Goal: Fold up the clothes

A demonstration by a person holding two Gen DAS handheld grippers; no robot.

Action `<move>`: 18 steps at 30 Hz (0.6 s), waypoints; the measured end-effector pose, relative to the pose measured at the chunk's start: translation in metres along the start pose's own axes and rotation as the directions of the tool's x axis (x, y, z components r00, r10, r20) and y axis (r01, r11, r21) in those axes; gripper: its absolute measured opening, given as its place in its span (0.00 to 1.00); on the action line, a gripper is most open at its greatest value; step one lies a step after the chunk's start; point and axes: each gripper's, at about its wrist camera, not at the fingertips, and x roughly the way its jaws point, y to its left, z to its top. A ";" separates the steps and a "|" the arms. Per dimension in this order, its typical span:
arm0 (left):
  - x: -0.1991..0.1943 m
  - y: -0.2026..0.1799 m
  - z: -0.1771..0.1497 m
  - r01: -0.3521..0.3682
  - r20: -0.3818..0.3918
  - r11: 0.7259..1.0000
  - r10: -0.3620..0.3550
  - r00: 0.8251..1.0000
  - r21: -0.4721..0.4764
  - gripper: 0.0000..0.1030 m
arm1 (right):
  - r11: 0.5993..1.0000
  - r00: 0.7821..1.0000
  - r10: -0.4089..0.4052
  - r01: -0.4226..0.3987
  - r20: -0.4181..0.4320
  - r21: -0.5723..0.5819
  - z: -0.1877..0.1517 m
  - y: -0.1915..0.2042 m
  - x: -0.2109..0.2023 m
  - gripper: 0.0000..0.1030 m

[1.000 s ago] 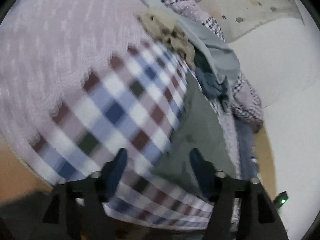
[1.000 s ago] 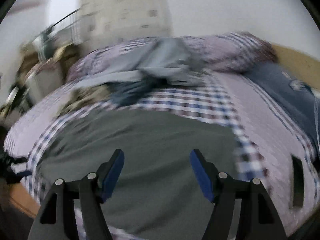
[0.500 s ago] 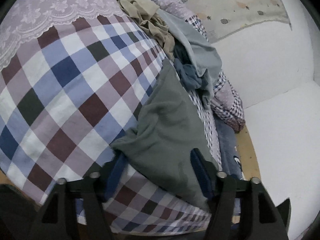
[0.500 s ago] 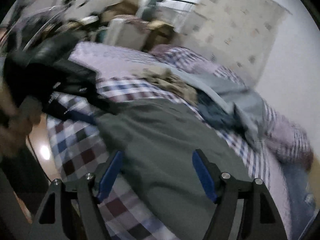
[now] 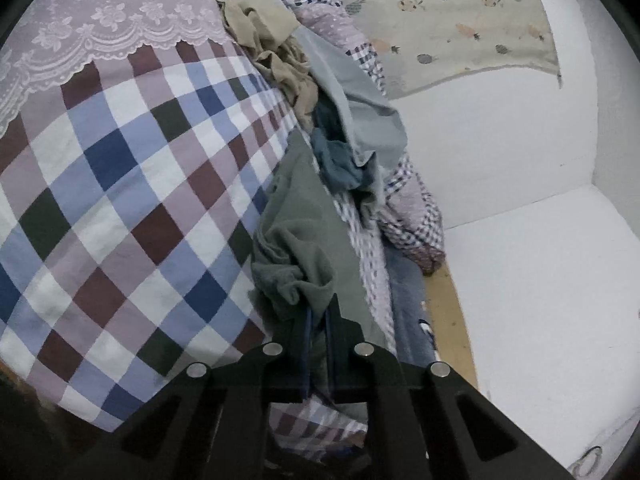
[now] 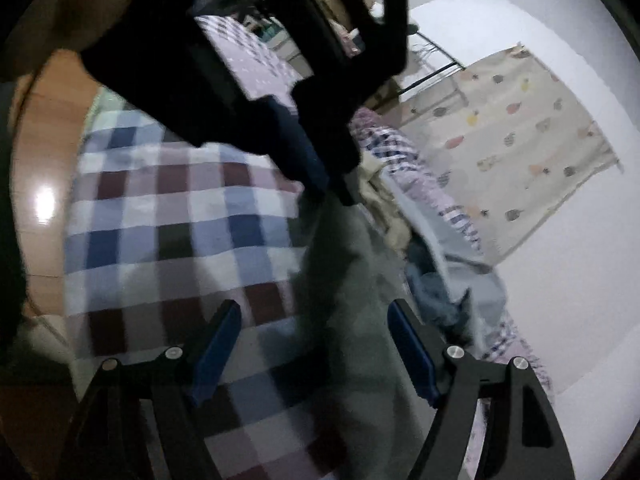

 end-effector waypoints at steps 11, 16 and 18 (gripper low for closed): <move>0.014 -0.002 -0.005 0.029 -0.059 1.000 -0.029 0.998 -0.011 0.39 | 1.000 1.000 0.002 -0.002 -0.023 0.030 0.013 -0.011 0.004 0.08; 0.020 -0.006 -0.003 0.027 -0.057 0.999 -0.028 0.998 -0.023 0.55 | 0.999 1.000 0.000 0.001 -0.010 0.054 0.017 -0.020 -0.002 0.08; 0.023 -0.004 -0.002 0.011 -0.066 0.999 -0.013 0.998 -0.033 0.55 | 0.998 1.000 0.001 -0.001 -0.003 0.060 0.018 -0.023 -0.006 0.08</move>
